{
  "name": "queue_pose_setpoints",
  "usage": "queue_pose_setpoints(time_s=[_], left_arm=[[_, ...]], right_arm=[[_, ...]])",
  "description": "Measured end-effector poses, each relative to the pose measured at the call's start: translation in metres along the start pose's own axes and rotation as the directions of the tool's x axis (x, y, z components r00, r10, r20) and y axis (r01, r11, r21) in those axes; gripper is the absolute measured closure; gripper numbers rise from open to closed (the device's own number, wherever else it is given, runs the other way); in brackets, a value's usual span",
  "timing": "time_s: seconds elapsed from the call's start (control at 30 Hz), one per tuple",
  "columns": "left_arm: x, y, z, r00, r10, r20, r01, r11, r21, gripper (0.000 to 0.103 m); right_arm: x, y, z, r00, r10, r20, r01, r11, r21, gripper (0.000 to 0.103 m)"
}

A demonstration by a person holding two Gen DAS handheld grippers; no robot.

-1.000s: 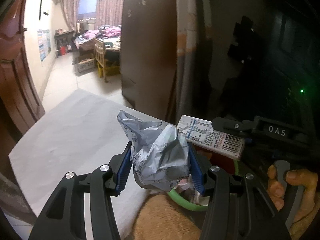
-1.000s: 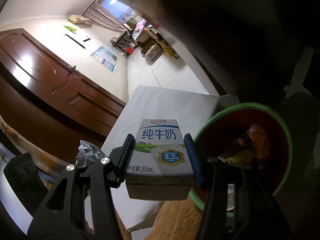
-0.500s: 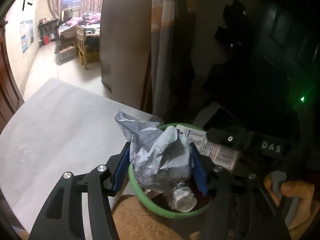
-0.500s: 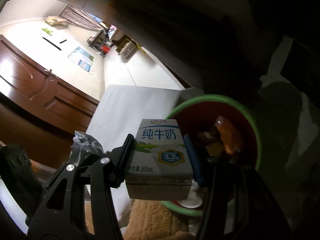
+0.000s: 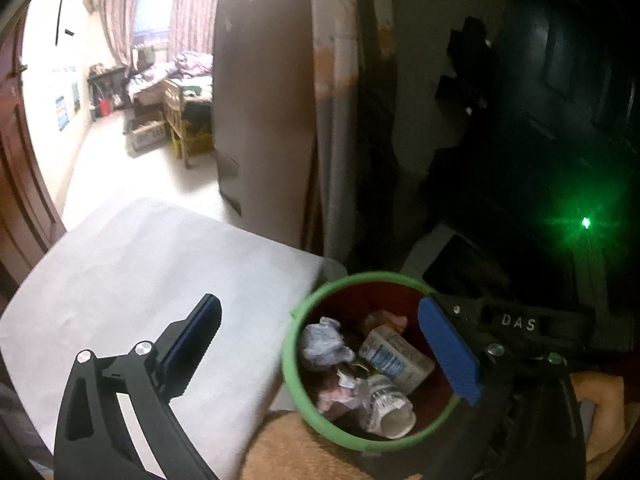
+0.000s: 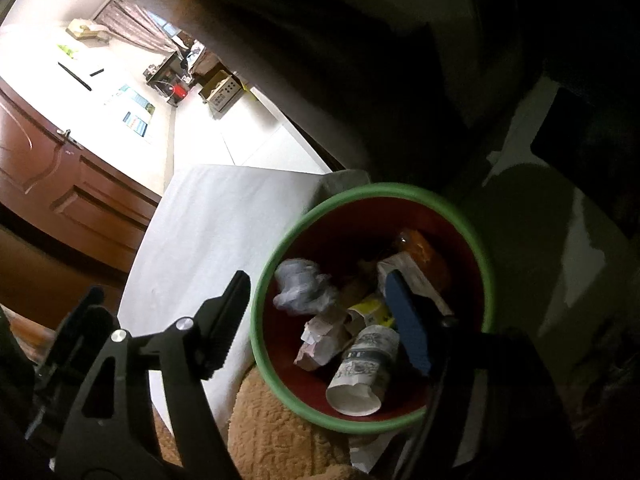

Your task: Collect trash

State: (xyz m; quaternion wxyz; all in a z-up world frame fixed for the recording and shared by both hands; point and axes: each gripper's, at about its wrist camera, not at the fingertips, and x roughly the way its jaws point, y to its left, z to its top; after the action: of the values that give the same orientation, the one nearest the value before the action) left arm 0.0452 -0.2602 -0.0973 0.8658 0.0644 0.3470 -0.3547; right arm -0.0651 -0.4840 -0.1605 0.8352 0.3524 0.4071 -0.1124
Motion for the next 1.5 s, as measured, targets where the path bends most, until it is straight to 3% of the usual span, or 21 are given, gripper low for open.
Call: queue_pose_setpoints(time_s=[0.63,0.83,0.93,0.97,1.1,1.27,1.43,1.5], left_arm=[[-0.042,0.079,-0.01,0.988,0.139,0.067,-0.125,0.975,-0.183,0.008],[-0.069,0.118,-0.015,0.964,0.247,0.101,-0.215,0.942,-0.258,0.008],[-0.085,0.137,-0.015,0.951,0.289,0.11,-0.243,0.918,-0.314,0.008],[-0.093,0.145,-0.016,0.943,0.311,0.119,-0.257,0.908,-0.332,0.008],[-0.121,0.161,-0.016,0.904,0.397,0.159,-0.325,0.879,-0.35,0.008],[-0.15,0.176,-0.015,0.86,0.478,0.179,-0.391,0.842,-0.371,0.008],[-0.175,0.187,-0.02,0.805,0.553,0.215,-0.439,0.799,-0.412,0.008],[-0.181,0.185,-0.02,0.772,0.596,0.222,-0.484,0.776,-0.404,0.008]], right_arm=[[0.013,0.075,-0.018,0.999,0.004,-0.04,-0.011,0.988,-0.157,0.026],[0.012,0.111,-0.032,1.0,0.021,-0.014,-0.023,0.97,-0.244,0.021],[0.006,0.14,-0.042,0.997,0.064,0.036,-0.049,0.946,-0.321,0.009],[0.003,0.153,-0.047,0.995,0.082,0.062,-0.054,0.932,-0.359,0.005],[-0.008,0.197,-0.056,0.978,0.163,0.133,-0.083,0.879,-0.47,0.005],[-0.02,0.241,-0.064,0.936,0.257,0.24,-0.096,0.844,-0.528,0.005],[-0.036,0.266,-0.078,0.856,0.289,0.429,0.004,0.826,-0.564,0.005],[-0.039,0.273,-0.082,0.85,0.262,0.457,0.05,0.824,-0.565,0.005]])
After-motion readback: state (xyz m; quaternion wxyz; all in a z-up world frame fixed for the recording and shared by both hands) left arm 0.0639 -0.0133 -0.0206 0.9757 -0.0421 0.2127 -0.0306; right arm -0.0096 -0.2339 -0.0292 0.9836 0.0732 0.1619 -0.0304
